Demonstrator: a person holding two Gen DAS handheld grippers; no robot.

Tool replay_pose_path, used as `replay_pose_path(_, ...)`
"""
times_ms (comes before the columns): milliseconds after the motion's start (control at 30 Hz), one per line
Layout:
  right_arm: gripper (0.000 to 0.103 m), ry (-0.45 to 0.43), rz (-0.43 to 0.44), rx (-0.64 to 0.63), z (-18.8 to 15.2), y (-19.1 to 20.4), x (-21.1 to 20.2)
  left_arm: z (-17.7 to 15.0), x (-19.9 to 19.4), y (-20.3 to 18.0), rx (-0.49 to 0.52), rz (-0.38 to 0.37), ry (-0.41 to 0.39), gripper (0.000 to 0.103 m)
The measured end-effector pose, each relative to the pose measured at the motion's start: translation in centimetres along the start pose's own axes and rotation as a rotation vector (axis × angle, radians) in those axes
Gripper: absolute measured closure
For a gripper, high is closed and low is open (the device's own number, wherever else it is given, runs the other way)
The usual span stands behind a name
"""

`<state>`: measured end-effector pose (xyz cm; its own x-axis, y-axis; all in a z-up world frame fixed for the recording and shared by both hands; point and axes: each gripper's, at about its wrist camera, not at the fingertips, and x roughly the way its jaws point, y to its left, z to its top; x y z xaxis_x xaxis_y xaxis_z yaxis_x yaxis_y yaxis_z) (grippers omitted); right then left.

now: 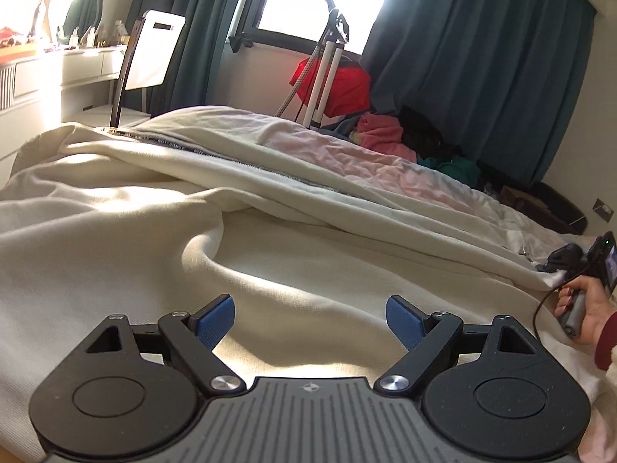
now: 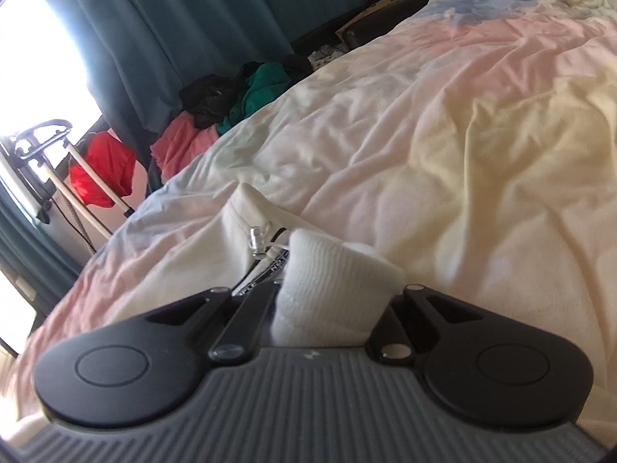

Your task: Fold clothes

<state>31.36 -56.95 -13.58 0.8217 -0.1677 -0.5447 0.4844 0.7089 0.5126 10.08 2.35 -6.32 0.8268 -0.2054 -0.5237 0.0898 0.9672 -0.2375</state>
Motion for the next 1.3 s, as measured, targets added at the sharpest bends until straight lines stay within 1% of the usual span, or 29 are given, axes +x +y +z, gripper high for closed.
replay_pose_path(67, 0.081, 0.025, -0.013, -0.029, 0.4, 0.7, -1.1, 0.4, -0.4, -0.2, 0.030, 0.009, -0.017, 0.016)
replay_pose_path(133, 0.052, 0.026, -0.030, -0.095, 0.6, 1.7, -2.8, 0.6, -1.0, -0.5, 0.062, 0.019, -0.037, 0.015)
replay_pose_path(233, 0.032, -0.016, -0.009, -0.189, 0.3, 3.4, -6.8, 0.8, -1.9, -0.8, 0.078, 0.013, -0.056, 0.015)
replay_pose_path(333, 0.032, -0.043, 0.039, -0.266, -0.6, 5.2, -11.4, 0.9, -2.9, -1.0, 0.087, 0.018, -0.077, 0.015)
replay_pose_path(433, 0.032, -0.048, 0.114, -0.332, -2.3, 6.9, -16.3, 0.9, -4.2, -1.3, 0.103, 0.029, -0.097, 0.015)
replay_pose_path(600, 0.033, -0.044, 0.201, -0.426, -6.4, 9.1, -24.5, 0.5, -6.4, -1.9, 0.136, 0.061, -0.121, 0.013)
replay_pose_path(633, 0.033, -0.048, 0.217, -0.442, -7.2, 9.3, -25.8, 0.4, -6.9, -1.9, 0.138, 0.064, -0.120, 0.013)
replay_pose_path(733, 0.033, -0.066, 0.277, -0.461, -9.4, 9.2, -28.8, 0.3, -8.2, -1.5, 0.100, 0.055, -0.100, 0.013)
replay_pose_path(800, 0.033, -0.042, 0.292, -0.430, -10.1, 8.3, -29.2, 0.3, -9.0, -1.1, 0.072, 0.050, -0.087, 0.012)
replay_pose_path(900, 0.033, 0.011, 0.244, -0.363, -10.2, 7.0, -28.7, 0.7, -10.3, 1.9, -0.045, 0.069, -0.057, 0.012)
replay_pose_path(967, 0.033, 0.017, 0.192, -0.325, -9.8, 6.2, -28.4, 1.0, -11.1, 3.9, -0.124, 0.083, -0.037, 0.012)
replay_pose_path(1033, 0.033, 0.015, 0.145, -0.275, -9.3, 5.2, -28.0, 1.7, -12.4, 7.6, -0.242, 0.129, -0.023, 0.012)
replay_pose_path(1167, 0.033, 0.019, 0.071, -0.138, -8.5, 2.1, -27.4, 2.9, -15.1, 15.4, -0.502, 0.215, -0.024, 0.011)
replay_pose_path(1300, 0.033, 0.020, -0.046, -0.043, -7.8, -0.7, -26.9, 1.9, -15.4, 19.5, -0.653, 0.244, 0.016, 0.009)
